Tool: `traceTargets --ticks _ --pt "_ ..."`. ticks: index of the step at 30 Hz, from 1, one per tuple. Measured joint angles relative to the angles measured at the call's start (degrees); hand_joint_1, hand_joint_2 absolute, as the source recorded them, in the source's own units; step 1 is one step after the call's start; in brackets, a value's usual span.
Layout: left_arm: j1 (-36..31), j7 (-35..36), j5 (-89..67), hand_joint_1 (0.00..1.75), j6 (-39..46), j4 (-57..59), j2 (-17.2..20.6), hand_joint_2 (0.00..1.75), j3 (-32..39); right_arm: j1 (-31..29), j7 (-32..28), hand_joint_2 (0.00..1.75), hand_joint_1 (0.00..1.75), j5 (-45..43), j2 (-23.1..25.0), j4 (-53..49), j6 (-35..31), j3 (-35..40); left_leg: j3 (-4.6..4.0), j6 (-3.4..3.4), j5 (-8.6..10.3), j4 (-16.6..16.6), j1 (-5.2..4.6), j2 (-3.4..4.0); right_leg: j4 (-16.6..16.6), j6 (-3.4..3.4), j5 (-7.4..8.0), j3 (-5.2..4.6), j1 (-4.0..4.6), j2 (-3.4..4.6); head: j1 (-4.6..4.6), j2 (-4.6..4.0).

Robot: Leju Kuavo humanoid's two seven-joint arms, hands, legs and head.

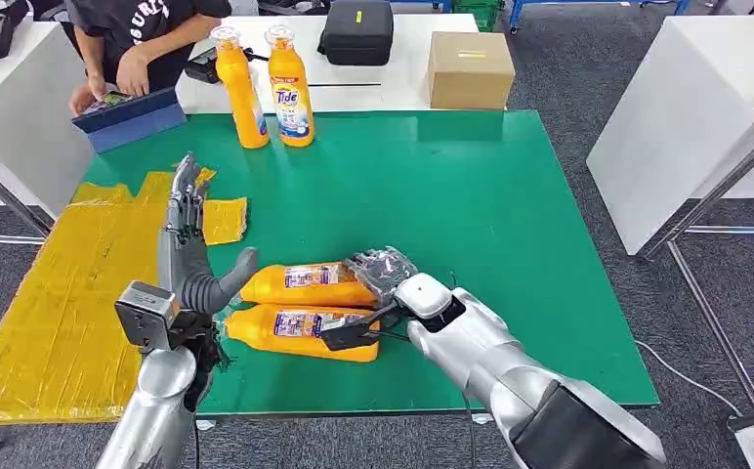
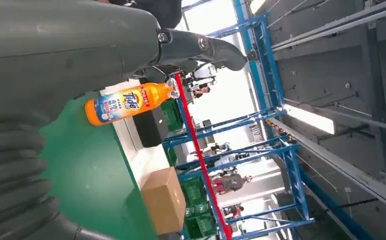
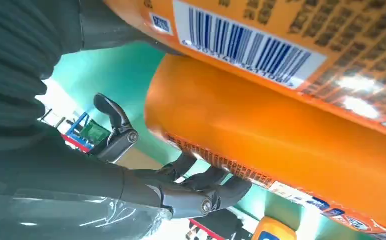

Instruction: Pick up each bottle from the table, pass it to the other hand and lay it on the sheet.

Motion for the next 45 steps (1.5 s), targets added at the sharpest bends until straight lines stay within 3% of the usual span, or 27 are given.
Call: traceTargets --ticks 4,13,45 --pt "0.00 0.02 0.00 0.00 -0.15 0.00 0.00 1.75 0.00 0.08 -0.22 1.75 1.68 0.00 -0.37 -0.31 0.35 0.37 0.05 -0.01 -0.01 0.00 0.00 0.00 0.00 0.01 -0.01 0.05 0.00 0.00 0.00 0.00" --pt "0.00 0.44 -0.11 0.00 -0.35 0.00 -0.15 1.75 0.17 0.13 -0.46 1.75 1.62 -0.72 -0.83 -0.76 0.46 1.22 0.14 -0.01 -0.03 0.00 -0.02 0.00 -0.01 0.03 -0.04 0.15 0.00 -0.01 0.02 0.00" --pt "0.11 0.44 -1.22 0.00 -0.66 0.00 -1.09 1.75 2.34 0.21 -0.24 1.75 1.69 -4.59 -0.96 -1.77 0.35 2.80 0.18 -0.01 -0.03 -0.01 -0.01 0.00 -0.01 0.03 -0.04 0.19 0.00 0.00 0.02 0.00"
